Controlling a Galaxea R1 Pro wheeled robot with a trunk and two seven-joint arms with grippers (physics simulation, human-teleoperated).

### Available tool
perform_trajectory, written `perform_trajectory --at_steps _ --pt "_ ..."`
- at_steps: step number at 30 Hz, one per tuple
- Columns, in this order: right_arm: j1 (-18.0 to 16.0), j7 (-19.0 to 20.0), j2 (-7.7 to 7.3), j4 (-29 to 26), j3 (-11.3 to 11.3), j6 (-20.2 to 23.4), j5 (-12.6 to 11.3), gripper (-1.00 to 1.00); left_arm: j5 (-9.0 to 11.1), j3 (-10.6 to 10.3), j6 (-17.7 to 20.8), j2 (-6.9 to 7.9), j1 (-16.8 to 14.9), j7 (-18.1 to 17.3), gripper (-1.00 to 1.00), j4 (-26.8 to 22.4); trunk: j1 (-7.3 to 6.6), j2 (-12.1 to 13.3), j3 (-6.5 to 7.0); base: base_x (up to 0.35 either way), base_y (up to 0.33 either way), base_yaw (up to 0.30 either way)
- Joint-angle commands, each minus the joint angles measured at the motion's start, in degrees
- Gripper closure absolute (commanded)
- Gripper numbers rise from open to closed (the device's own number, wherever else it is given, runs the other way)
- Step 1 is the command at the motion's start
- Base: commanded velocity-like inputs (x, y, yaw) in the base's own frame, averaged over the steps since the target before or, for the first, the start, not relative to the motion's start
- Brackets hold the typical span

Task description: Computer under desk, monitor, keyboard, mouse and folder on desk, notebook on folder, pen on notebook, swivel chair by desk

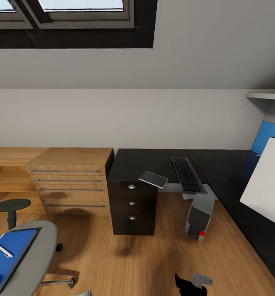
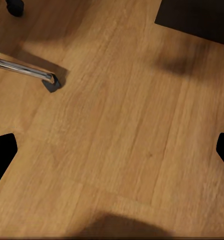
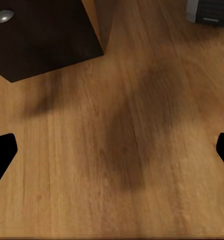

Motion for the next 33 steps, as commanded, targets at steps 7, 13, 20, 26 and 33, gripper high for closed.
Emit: perform_trajectory --at_steps 7,13,20,26,33 --pt "0.19 0.48 -0.96 1.86 -0.11 -0.31 -0.54 -1.0 0.08 0.06 -0.31 0.11 -0.03 0.1 -1.0 2.91 -1.55 2.79 1.21 0.0 0.0 0.0" --pt "0.35 0.47 -1.32 2.37 -0.15 -0.34 -0.68 -1.0 0.09 0.08 -0.36 0.13 -0.03 0.03 -1.0 4.88 -1.55 2.79 1.21 0.0 0.0 0.0" --pt "0.38 0.5 -1.62 2.41 -0.1 -0.56 -0.64 -1.0 0.09 0.12 -0.37 0.21 -0.03 -0.05 -1.0 5.29 -1.55 2.79 1.21 0.0 0.0 0.0" --pt "0.39 0.54 -1.49 2.46 -0.08 -1.76 -0.5 -1.0 0.09 0.12 -0.37 0.22 -0.03 -0.25 -1.0 5.37 -1.55 2.79 1.21 0.0 0.0 -0.015" --pt "0.39 0.6 -1.31 2.54 -0.05 -4.76 -0.01 -1.0 0.09 0.13 -0.44 0.47 -0.03 -1.3 -1.0 5.39 -1.55 2.79 1.21 -0.001 0.0 -0.166"
